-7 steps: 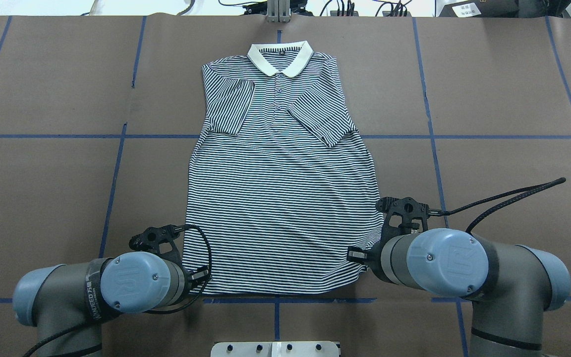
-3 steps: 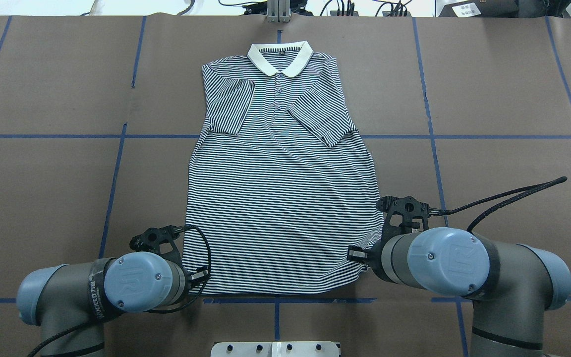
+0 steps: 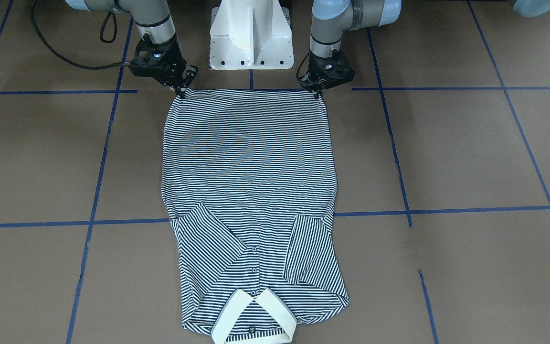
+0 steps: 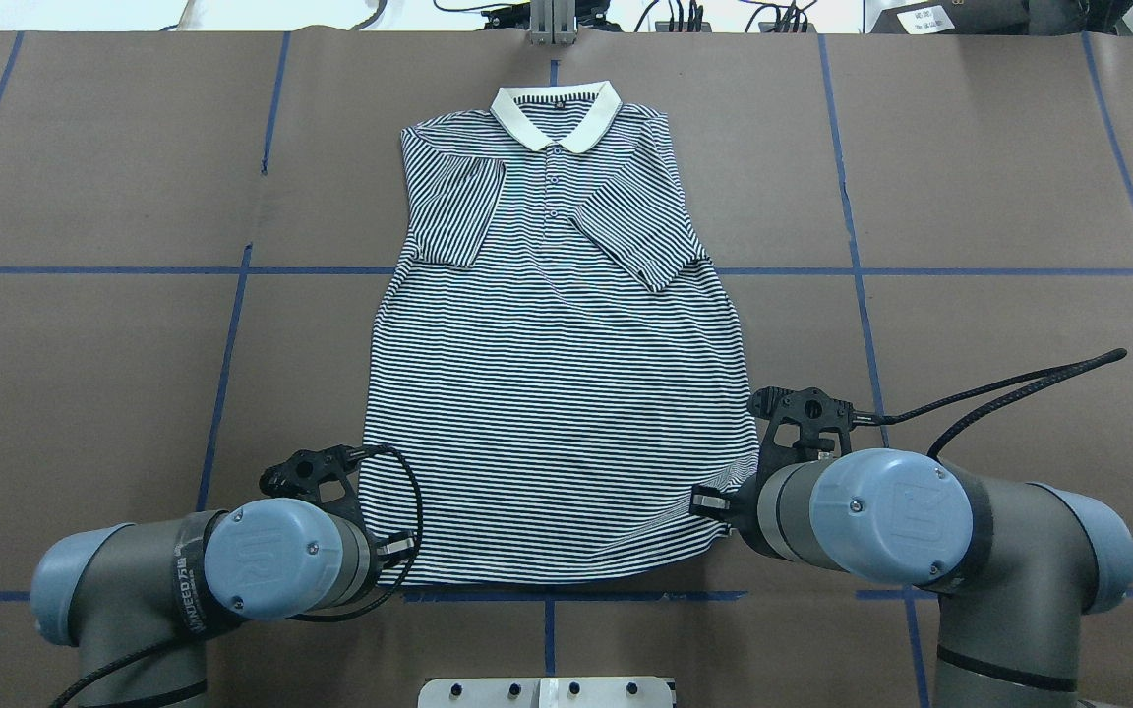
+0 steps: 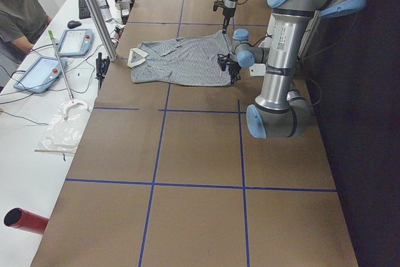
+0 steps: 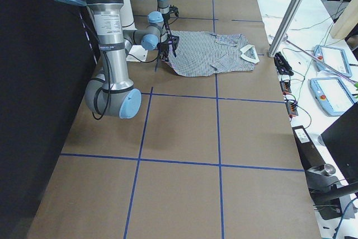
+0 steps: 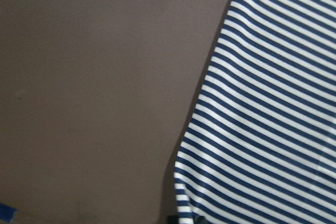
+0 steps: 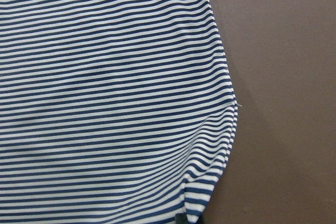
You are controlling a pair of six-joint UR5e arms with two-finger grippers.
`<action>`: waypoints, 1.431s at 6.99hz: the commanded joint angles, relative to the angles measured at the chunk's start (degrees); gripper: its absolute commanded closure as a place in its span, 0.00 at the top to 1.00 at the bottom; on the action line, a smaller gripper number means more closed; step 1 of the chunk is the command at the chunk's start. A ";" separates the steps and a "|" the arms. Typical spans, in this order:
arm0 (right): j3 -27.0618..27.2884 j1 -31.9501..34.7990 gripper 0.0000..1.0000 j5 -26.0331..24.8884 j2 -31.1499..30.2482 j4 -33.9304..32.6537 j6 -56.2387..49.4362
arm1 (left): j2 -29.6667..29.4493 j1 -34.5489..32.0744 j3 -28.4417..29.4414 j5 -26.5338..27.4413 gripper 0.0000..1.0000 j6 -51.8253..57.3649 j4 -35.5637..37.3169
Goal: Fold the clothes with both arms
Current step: 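Lift the hem with both grippers and fold it toward the collar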
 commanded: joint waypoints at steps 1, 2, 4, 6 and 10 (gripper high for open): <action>0.49 0.27 0.00 0.48 0.00 0.00 -0.18 | 0.14 -0.19 -2.97 -0.19 0.00 -0.03 0.30; 2.24 0.80 0.00 2.23 -0.44 0.00 -0.79 | 0.58 -0.54 -5.77 -0.19 0.00 -0.11 0.30; 6.19 0.89 0.00 4.44 -1.40 -0.09 -0.53 | 3.03 -0.11 -11.92 -0.02 0.00 -0.12 0.65; 11.45 0.89 0.00 10.55 -6.39 -0.09 -0.53 | 3.13 3.03 -18.43 -0.46 0.00 -0.90 5.80; 12.29 3.58 0.00 11.65 -3.90 -0.17 -5.84 | 2.52 2.74 -21.80 -0.46 0.00 -0.12 6.98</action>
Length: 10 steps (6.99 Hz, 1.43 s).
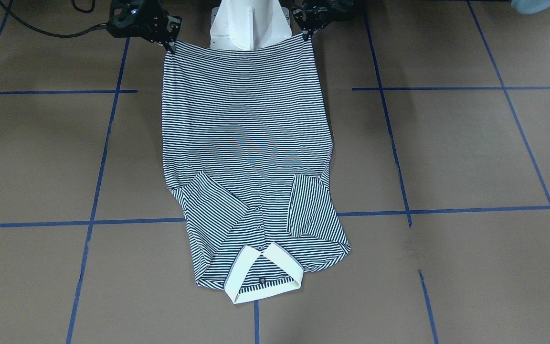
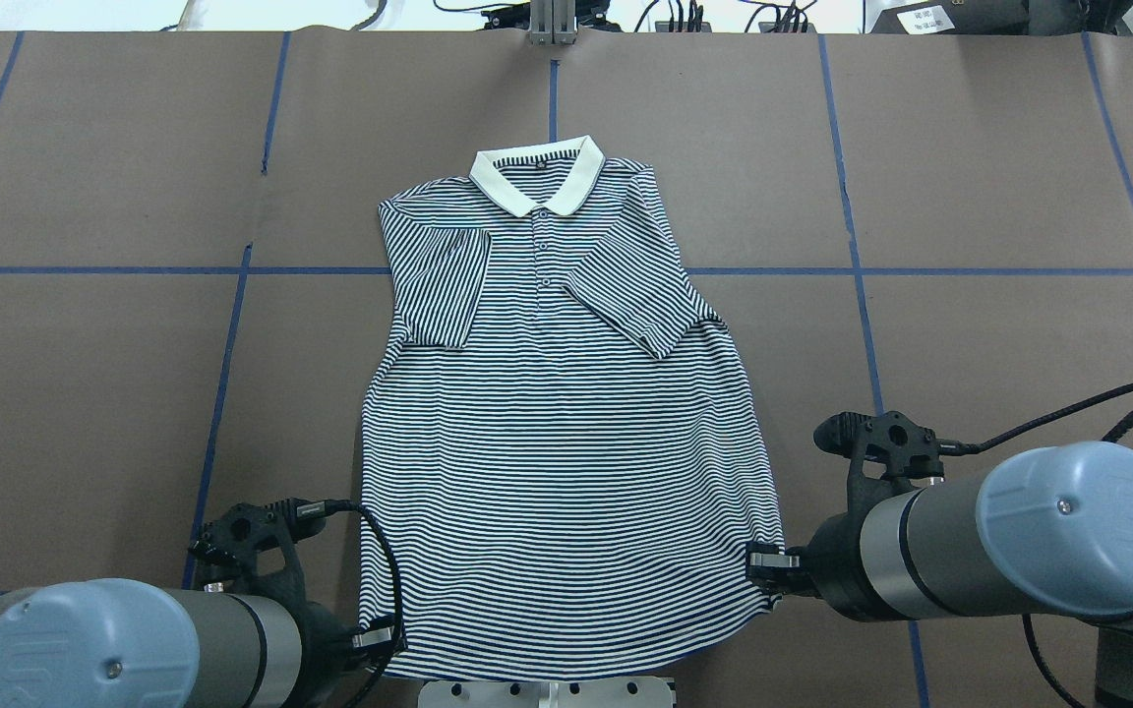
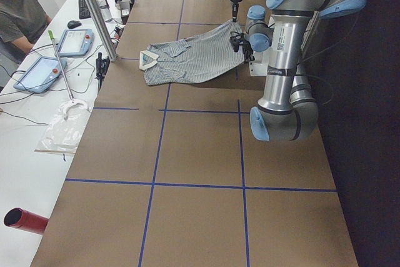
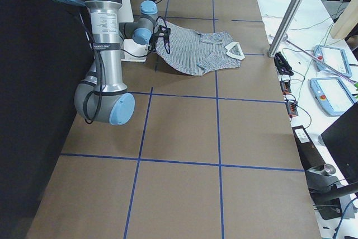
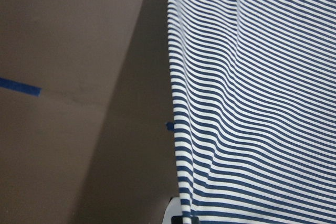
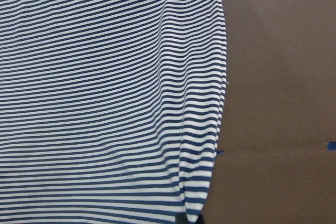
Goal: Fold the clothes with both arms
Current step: 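Lift the hem with both grippers and fold it toward the collar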
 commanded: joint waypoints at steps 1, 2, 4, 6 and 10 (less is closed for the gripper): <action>-4.54 6.91 0.00 -0.35 6.76 -0.14 -8.75 | -0.46 -8.43 -0.32 -0.17 0.00 2.39 -0.07; -9.53 11.74 0.00 -0.27 10.63 -0.05 -15.15 | -1.33 -13.80 0.29 -0.25 0.00 8.07 -0.07; -19.73 21.33 0.00 -0.27 16.02 0.13 -35.87 | -2.38 -22.08 6.24 0.10 0.00 17.65 -0.50; -34.63 26.10 0.00 -0.27 23.12 9.37 -37.81 | -5.89 -28.15 17.81 0.10 0.00 22.34 -5.65; -58.07 28.57 0.00 -0.27 35.35 20.16 -37.63 | -13.44 -35.12 39.27 -0.08 0.00 21.93 -22.64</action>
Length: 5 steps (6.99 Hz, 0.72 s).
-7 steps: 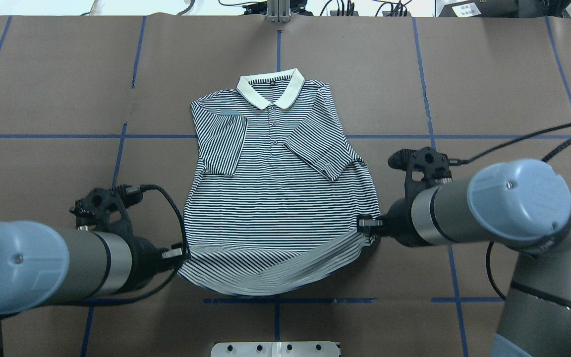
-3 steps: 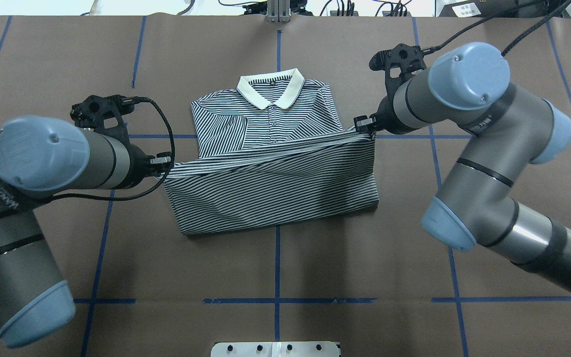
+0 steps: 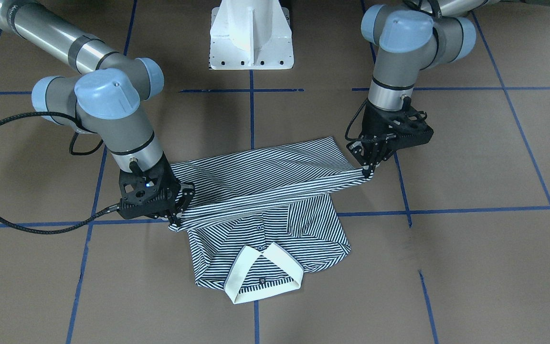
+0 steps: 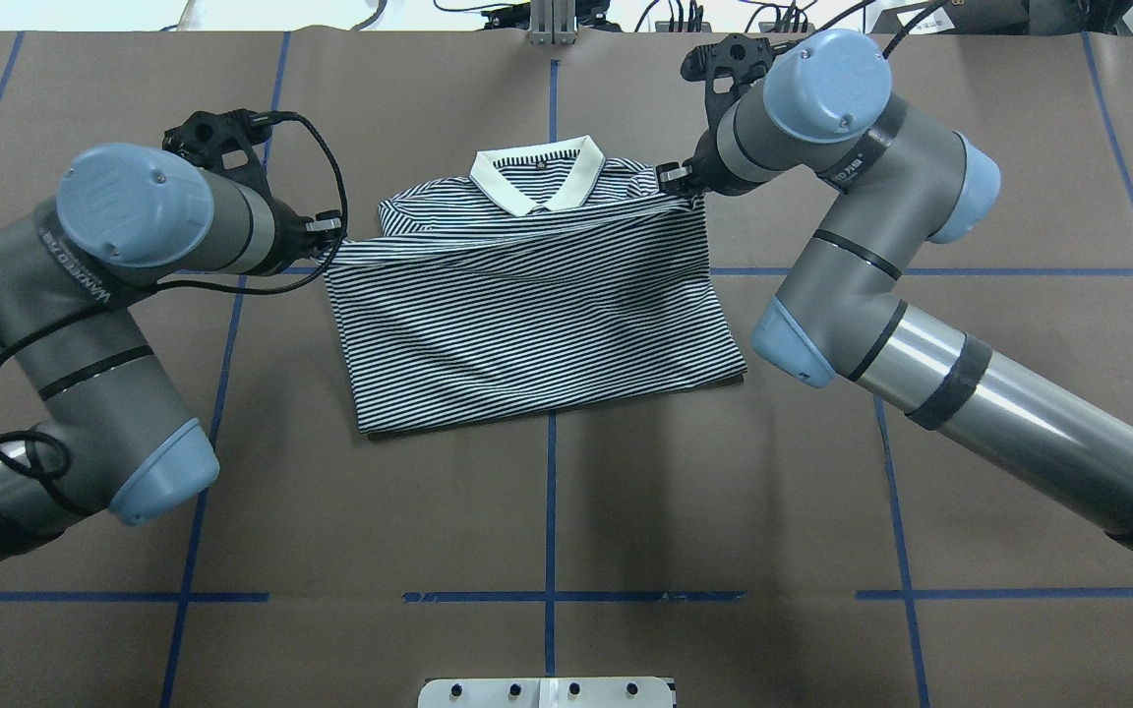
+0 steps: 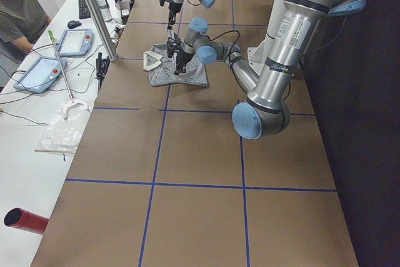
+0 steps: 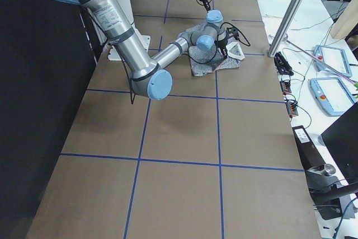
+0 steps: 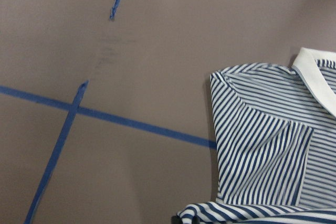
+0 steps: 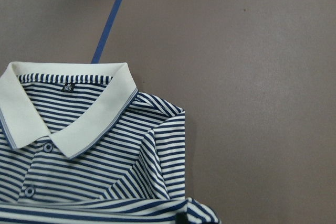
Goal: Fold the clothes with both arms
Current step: 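Lay the hem down just below the collar with both grippers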
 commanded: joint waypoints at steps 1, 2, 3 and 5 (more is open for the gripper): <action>-7.63 1.83 0.00 -0.01 3.65 3.56 0.08 | -4.87 -2.17 11.03 0.07 0.00 -0.47 -6.06; -11.14 2.27 0.00 -0.01 5.05 4.80 0.08 | -5.06 -2.18 15.26 0.34 0.00 -0.47 -10.26; -14.40 2.28 0.00 0.08 7.67 4.90 0.08 | -5.06 -2.18 18.17 0.43 0.00 -0.64 -13.96; -15.65 2.45 0.00 -0.01 8.13 4.99 -0.18 | -5.15 -2.18 18.99 0.43 0.00 -1.79 -14.34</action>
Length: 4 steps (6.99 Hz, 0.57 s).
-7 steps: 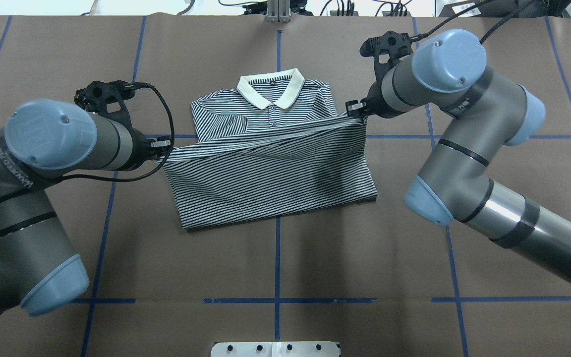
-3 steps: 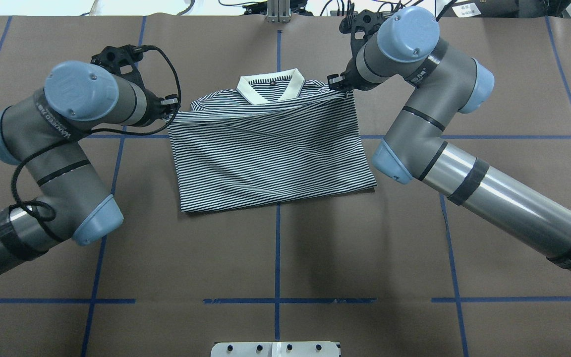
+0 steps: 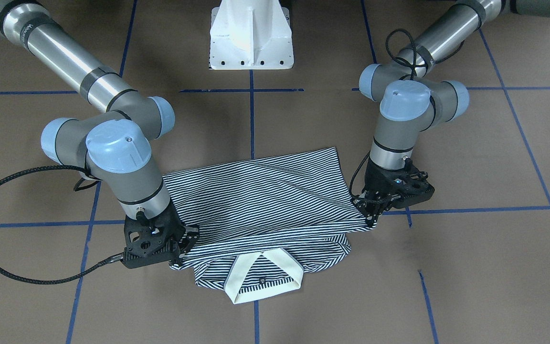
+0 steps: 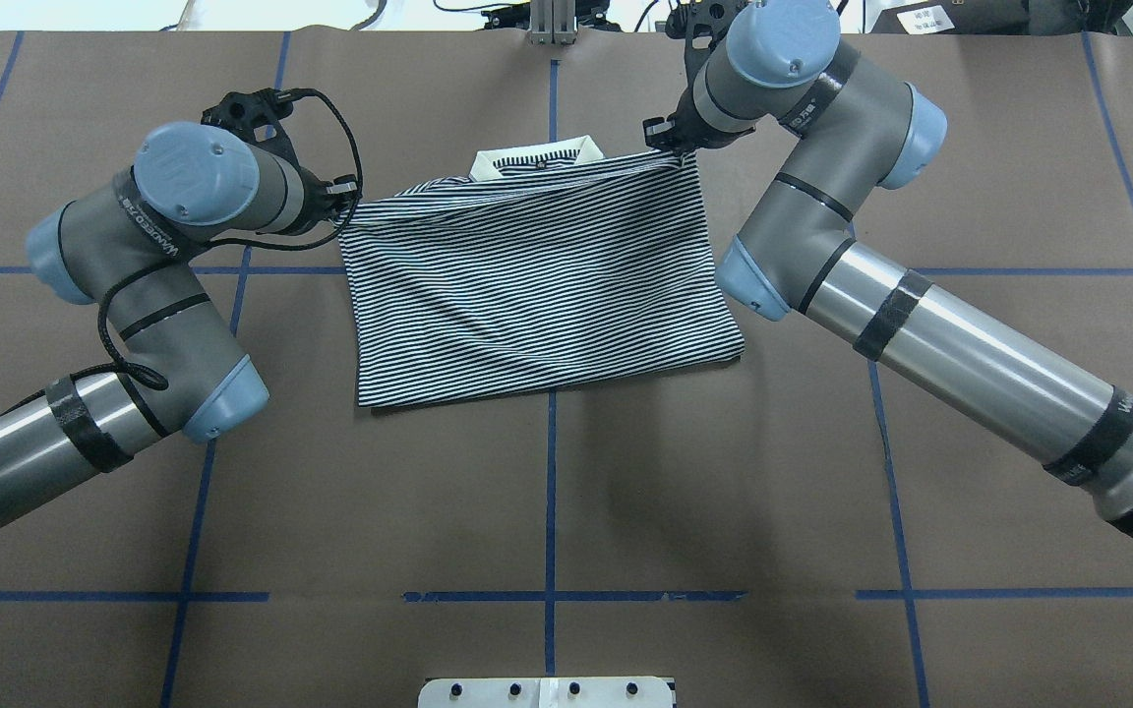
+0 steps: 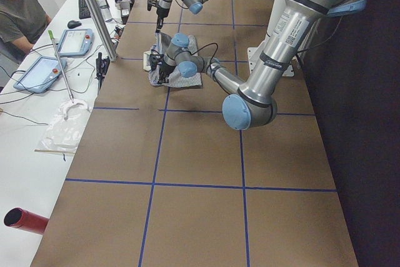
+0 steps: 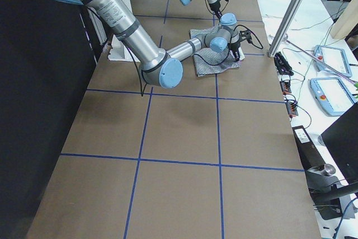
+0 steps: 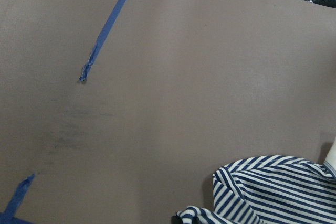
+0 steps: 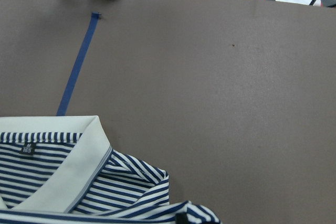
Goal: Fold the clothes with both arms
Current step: 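Lay the hem down just below the collar with both grippers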
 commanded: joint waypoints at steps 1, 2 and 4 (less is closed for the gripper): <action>-1.55 0.17 0.00 -0.11 1.13 0.06 -0.12 | -0.71 -0.03 0.76 0.02 0.00 -0.50 -0.67; -2.68 0.25 0.00 -0.28 1.57 0.15 -0.21 | -0.89 -0.03 0.76 0.02 0.00 -1.11 -0.67; -4.18 0.52 0.00 -0.99 1.75 2.17 -0.30 | -1.15 -0.03 0.67 0.02 0.00 -1.11 -0.67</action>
